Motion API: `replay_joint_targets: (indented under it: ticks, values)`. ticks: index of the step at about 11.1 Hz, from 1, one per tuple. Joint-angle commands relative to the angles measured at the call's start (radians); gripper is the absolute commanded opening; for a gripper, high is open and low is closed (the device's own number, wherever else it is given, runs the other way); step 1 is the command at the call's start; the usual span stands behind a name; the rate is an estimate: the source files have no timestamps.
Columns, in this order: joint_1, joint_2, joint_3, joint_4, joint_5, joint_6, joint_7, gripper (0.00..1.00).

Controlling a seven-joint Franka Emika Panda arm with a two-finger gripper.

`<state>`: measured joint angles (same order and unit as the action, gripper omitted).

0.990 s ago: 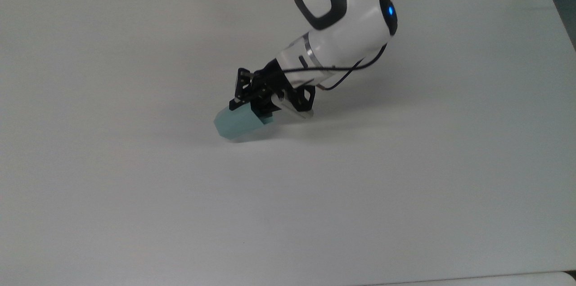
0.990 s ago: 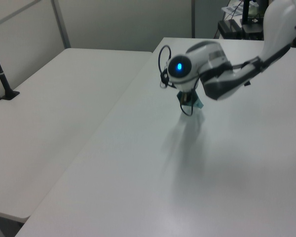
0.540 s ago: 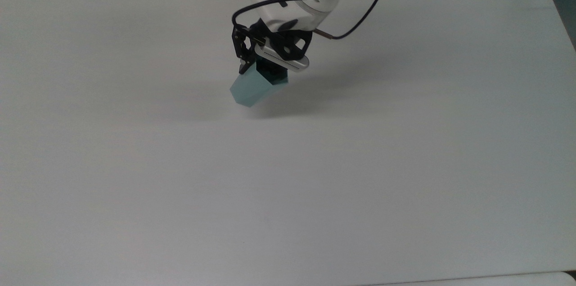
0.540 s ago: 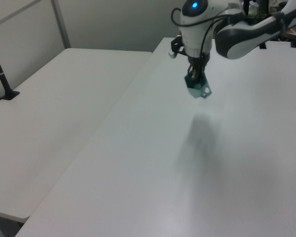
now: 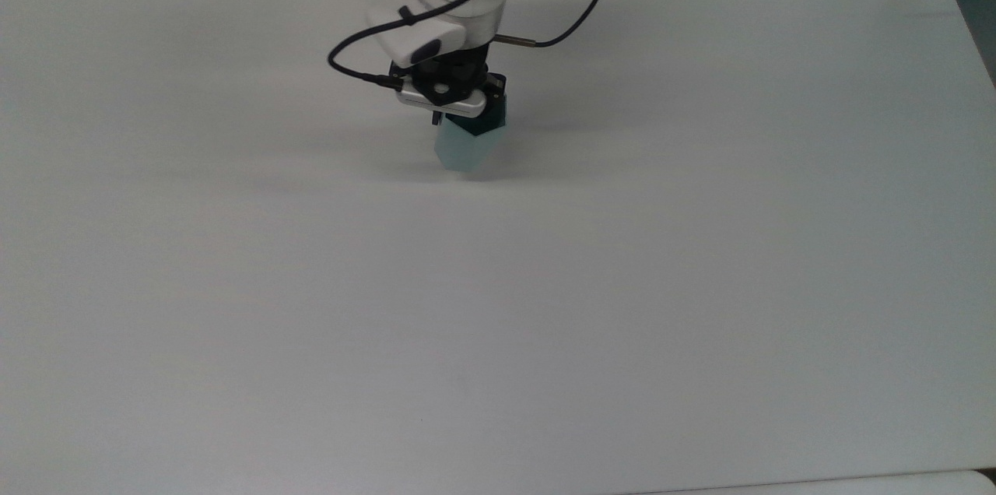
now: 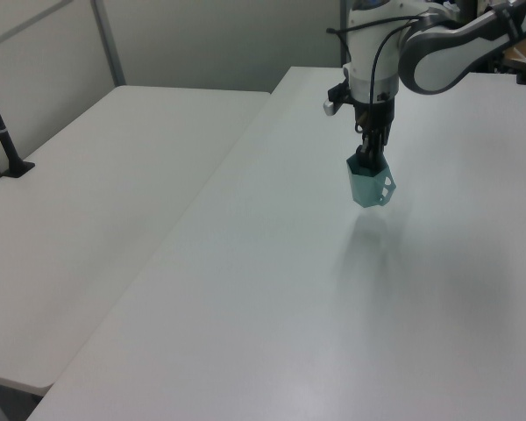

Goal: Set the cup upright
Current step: 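Lower the cup onto the table and open the gripper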

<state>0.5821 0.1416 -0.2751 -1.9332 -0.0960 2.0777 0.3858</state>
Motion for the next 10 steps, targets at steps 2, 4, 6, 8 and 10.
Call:
replay_joint_targets:
  ticks: [2, 4, 6, 8, 10]
  values:
    - [-0.035, -0.051, 0.000, -0.169, 0.102, 0.233, -0.050, 0.00]
    - [-0.036, -0.033, 0.002, -0.201, 0.108, 0.277, -0.041, 0.00]
    - [-0.038, -0.033, 0.002, -0.194, 0.111, 0.272, -0.038, 0.00]
    - [-0.056, -0.033, 0.002, -0.175, 0.131, 0.205, -0.053, 0.96]
    - [-0.054, -0.034, 0.002, -0.153, 0.131, 0.159, -0.056, 1.00]
